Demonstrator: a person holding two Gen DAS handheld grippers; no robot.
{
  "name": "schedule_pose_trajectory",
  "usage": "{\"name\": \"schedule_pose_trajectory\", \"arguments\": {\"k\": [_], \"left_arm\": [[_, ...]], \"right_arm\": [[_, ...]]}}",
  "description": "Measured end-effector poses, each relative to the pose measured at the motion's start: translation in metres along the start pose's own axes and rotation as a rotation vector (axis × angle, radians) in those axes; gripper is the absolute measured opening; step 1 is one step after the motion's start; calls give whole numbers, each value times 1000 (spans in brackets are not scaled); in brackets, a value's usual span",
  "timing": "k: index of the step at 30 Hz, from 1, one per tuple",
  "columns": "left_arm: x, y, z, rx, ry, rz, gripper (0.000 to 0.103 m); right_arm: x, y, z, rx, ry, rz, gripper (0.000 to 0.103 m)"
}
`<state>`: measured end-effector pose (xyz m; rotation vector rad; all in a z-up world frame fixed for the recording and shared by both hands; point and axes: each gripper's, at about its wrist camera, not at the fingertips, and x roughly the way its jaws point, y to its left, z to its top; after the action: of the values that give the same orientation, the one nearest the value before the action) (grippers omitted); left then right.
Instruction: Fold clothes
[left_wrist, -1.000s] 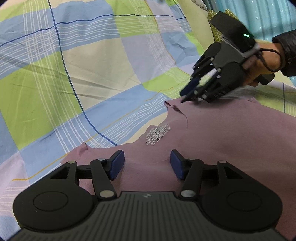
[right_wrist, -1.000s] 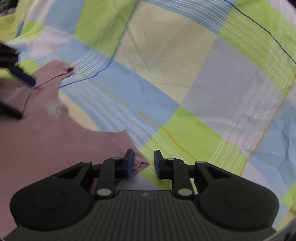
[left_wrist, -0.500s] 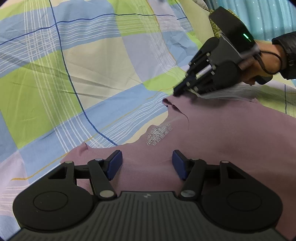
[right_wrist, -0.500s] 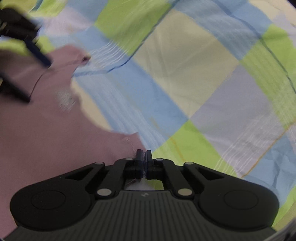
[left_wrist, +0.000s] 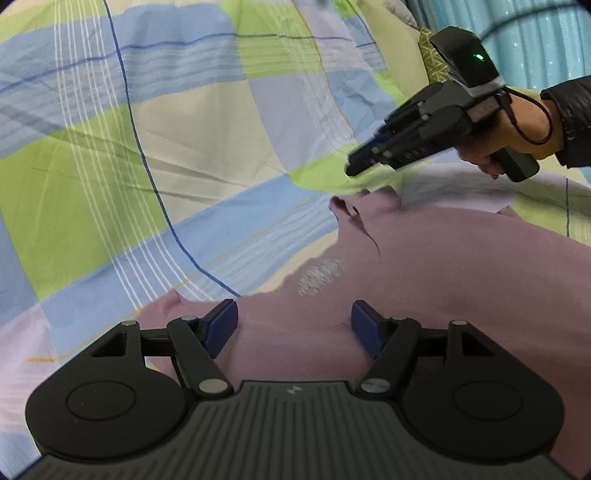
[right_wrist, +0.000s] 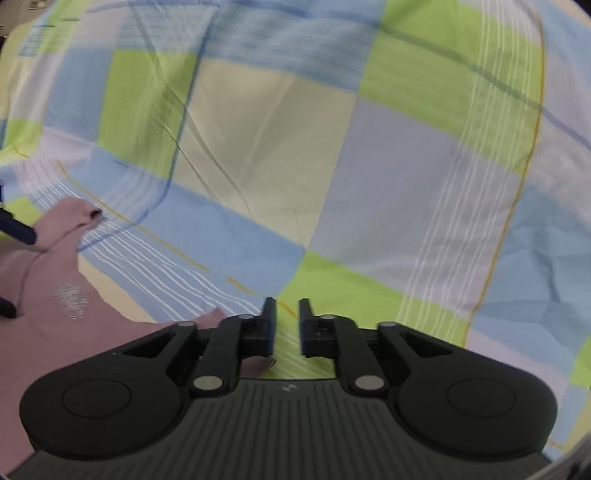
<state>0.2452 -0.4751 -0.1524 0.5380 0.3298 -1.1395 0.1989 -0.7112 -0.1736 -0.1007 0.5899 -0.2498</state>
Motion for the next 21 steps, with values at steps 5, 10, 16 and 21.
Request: {"name": "schedule_pose_trajectory", "arguments": {"k": [5,10,16,21], "left_arm": [[1,22,3,5,13,41,70],[1,37,4,41,21,80,70],[11,48,2,87,43,102,70],[10,52,-3,88,41,106,70]], "right_arm": [[11,30,-8,-262,81,73,17],[20,52,-12,-371,103,55,0],[27,22,5,-172,73,12,0],[19,31,-4,-261,91,76,25]]}}
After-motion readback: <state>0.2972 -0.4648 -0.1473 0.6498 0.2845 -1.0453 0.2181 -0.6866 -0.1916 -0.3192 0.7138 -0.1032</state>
